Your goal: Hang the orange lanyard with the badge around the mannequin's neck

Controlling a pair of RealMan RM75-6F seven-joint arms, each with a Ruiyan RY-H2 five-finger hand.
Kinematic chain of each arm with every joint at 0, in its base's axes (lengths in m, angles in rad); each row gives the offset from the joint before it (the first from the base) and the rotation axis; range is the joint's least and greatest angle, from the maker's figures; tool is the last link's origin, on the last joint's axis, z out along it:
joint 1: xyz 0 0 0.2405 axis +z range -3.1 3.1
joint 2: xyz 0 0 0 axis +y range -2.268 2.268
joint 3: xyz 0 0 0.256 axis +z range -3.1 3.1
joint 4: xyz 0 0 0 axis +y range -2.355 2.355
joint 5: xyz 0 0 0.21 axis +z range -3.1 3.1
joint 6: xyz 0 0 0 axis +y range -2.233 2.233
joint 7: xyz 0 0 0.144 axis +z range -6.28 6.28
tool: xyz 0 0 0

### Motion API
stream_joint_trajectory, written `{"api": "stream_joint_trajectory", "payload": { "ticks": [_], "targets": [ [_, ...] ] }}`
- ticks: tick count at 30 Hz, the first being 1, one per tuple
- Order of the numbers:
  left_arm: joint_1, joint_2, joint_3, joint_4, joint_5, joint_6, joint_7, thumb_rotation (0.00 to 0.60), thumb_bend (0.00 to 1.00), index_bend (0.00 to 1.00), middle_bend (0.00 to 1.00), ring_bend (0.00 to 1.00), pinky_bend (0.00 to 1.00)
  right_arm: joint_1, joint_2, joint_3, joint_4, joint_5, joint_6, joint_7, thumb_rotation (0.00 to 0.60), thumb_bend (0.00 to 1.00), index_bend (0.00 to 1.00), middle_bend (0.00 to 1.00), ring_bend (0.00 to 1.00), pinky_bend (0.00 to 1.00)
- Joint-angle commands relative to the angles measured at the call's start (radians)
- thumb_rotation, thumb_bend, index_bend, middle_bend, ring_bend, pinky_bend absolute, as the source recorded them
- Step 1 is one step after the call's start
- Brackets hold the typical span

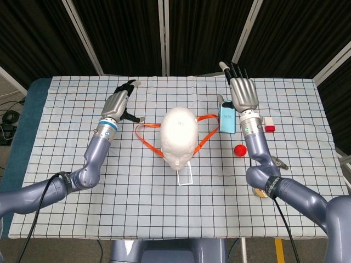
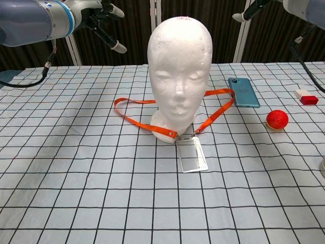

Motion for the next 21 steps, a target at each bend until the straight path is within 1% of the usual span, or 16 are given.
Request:
{"api": "stream_joint_trajectory", "payload": {
  "ticks": [1, 4, 7, 9, 10, 12, 13, 14, 15, 17, 18, 19, 20, 21],
  "targets": [
    [0.009, -0.005, 0.011, 0.016, 0.039, -0.014, -0.040, 0.600, 0.00, 0.00, 0.00, 0.00, 0.00, -0.008, 0.004, -0.001, 0.005, -0.008, -0.001, 0.013, 0.600, 0.29, 0.08, 0.00, 0.00, 0.00],
    [0.023, 0.005, 0.023, 0.003, 0.071, -0.007, -0.054, 0.600, 0.00, 0.00, 0.00, 0.00, 0.00, -0.020, 0.019, -0.004, -0.012, -0.018, 0.008, 0.017, 0.600, 0.29, 0.08, 0.00, 0.00, 0.00],
    [0.067, 0.039, 0.054, -0.049, 0.144, 0.028, -0.072, 0.600, 0.01, 0.00, 0.00, 0.00, 0.00, -0.064, 0.069, -0.024, -0.076, -0.061, 0.050, 0.024, 0.600, 0.29, 0.09, 0.00, 0.00, 0.00],
    [0.103, 0.071, 0.081, -0.094, 0.193, 0.048, -0.082, 0.600, 0.03, 0.00, 0.00, 0.00, 0.00, -0.098, 0.108, -0.040, -0.128, -0.089, 0.073, 0.034, 0.600, 0.29, 0.09, 0.00, 0.00, 0.00],
    [0.119, 0.090, 0.097, -0.118, 0.219, 0.052, -0.085, 0.600, 0.07, 0.00, 0.00, 0.00, 0.00, -0.116, 0.129, -0.049, -0.155, -0.103, 0.087, 0.038, 0.600, 0.29, 0.09, 0.00, 0.00, 0.00],
    [0.149, 0.126, 0.127, -0.160, 0.264, 0.059, -0.088, 0.600, 0.17, 0.00, 0.00, 0.00, 0.00, -0.155, 0.169, -0.066, -0.207, -0.129, 0.117, 0.046, 0.600, 0.29, 0.10, 0.00, 0.00, 0.00],
    [0.177, 0.163, 0.160, -0.199, 0.306, 0.071, -0.079, 0.600, 0.26, 0.00, 0.00, 0.00, 0.00, -0.191, 0.202, -0.081, -0.257, -0.150, 0.144, 0.060, 0.600, 0.29, 0.10, 0.00, 0.00, 0.00],
    [0.196, 0.190, 0.181, -0.231, 0.332, 0.078, -0.074, 0.600, 0.32, 0.00, 0.00, 0.00, 0.00, -0.217, 0.224, -0.094, -0.291, -0.169, 0.161, 0.074, 0.600, 0.29, 0.11, 0.00, 0.00, 0.00],
    [0.208, 0.206, 0.192, -0.252, 0.348, 0.084, -0.073, 0.600, 0.42, 0.00, 0.00, 0.00, 0.00, -0.234, 0.239, -0.103, -0.312, -0.181, 0.173, 0.083, 0.600, 0.29, 0.11, 0.00, 0.00, 0.00],
    [0.273, 0.284, 0.255, -0.363, 0.426, 0.093, -0.095, 0.600, 0.61, 0.00, 0.00, 0.00, 0.00, -0.341, 0.303, -0.176, -0.409, -0.268, 0.273, 0.105, 0.600, 0.29, 0.11, 0.00, 0.00, 0.00],
    [0.289, 0.305, 0.267, -0.389, 0.452, 0.096, -0.107, 0.600, 0.67, 0.00, 0.00, 0.00, 0.00, -0.364, 0.318, -0.194, -0.428, -0.295, 0.297, 0.110, 0.600, 0.29, 0.11, 0.00, 0.00, 0.00],
    [0.314, 0.336, 0.291, -0.423, 0.498, 0.099, -0.126, 0.600, 0.76, 0.00, 0.00, 0.00, 0.00, -0.400, 0.343, -0.227, -0.452, -0.336, 0.328, 0.113, 0.600, 0.29, 0.11, 0.00, 0.00, 0.00],
    [0.324, 0.350, 0.303, -0.437, 0.519, 0.098, -0.134, 0.600, 0.85, 0.00, 0.00, 0.00, 0.00, -0.417, 0.354, -0.241, -0.462, -0.351, 0.341, 0.112, 0.600, 0.29, 0.10, 0.00, 0.00, 0.00],
    [0.334, 0.364, 0.314, -0.450, 0.538, 0.098, -0.140, 0.600, 0.89, 0.00, 0.00, 0.00, 0.00, -0.433, 0.362, -0.254, -0.472, -0.363, 0.355, 0.111, 0.600, 0.29, 0.09, 0.00, 0.00, 0.00]
  ]
}}
